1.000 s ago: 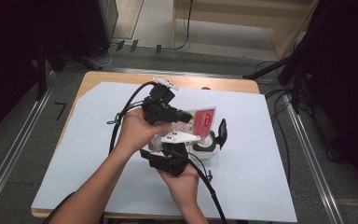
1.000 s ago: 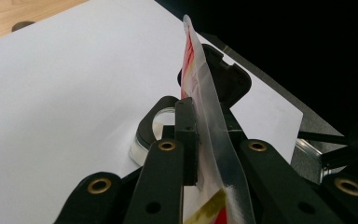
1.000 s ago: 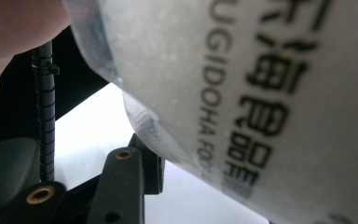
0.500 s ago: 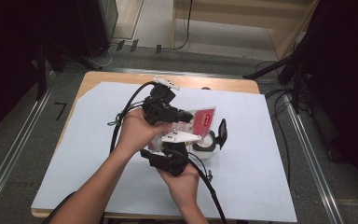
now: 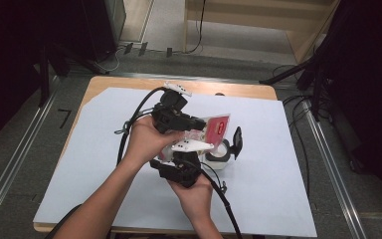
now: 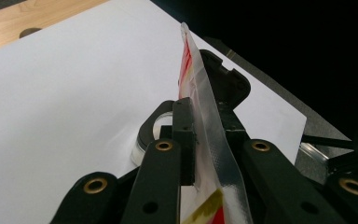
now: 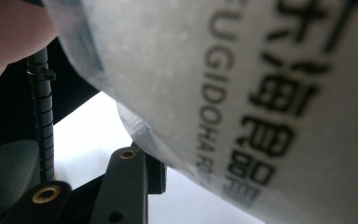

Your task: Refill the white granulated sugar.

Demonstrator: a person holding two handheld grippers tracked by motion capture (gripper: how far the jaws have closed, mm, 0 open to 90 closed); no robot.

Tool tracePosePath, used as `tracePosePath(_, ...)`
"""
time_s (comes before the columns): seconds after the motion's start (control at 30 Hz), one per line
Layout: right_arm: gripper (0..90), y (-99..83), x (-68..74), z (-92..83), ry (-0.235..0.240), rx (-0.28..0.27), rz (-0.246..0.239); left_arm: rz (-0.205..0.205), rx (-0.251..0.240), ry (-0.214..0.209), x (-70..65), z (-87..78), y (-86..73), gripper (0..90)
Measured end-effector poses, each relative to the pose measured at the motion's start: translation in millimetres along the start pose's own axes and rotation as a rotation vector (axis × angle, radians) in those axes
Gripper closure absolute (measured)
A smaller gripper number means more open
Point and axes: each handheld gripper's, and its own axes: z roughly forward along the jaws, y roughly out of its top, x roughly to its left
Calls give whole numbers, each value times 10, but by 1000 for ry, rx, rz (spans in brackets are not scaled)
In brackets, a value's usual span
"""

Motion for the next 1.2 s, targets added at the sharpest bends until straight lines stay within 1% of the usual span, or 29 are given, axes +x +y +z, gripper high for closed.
tracePosePath(0.2,633,10,0,3,2,12,1,-8,-8,-8,17,-3,-11,822)
tracePosePath(0.27,627,7,1,10,5,11,0,-5,-4,1,22,-3,-13,822)
tracePosePath(0.37,619,2,8,23,3,8,-8,-6,-4,2,23,-3,-14,823)
tracePosePath(0.47,636,4,12,26,-1,7,-14,-7,-1,3,26,-11,-11,823)
tracePosePath(0.53,637,6,11,24,-3,6,-12,-8,-8,-3,22,-7,-12,819)
tracePosePath(0.6,637,9,6,25,6,8,-3,-4,-5,5,17,-7,-10,815)
tracePosePath(0.73,638,9,10,24,2,5,0,-3,-10,1,16,-6,-9,817)
tracePosePath(0.9,638,14,8,27,3,1,-1,-7,-12,-1,15,-9,-7,817)
tracePosePath(1.03,638,19,11,28,7,5,2,-6,-11,5,15,-15,-4,819)
tracePosePath(1.2,638,18,12,22,1,0,1,-4,-9,-3,11,-9,-2,824)
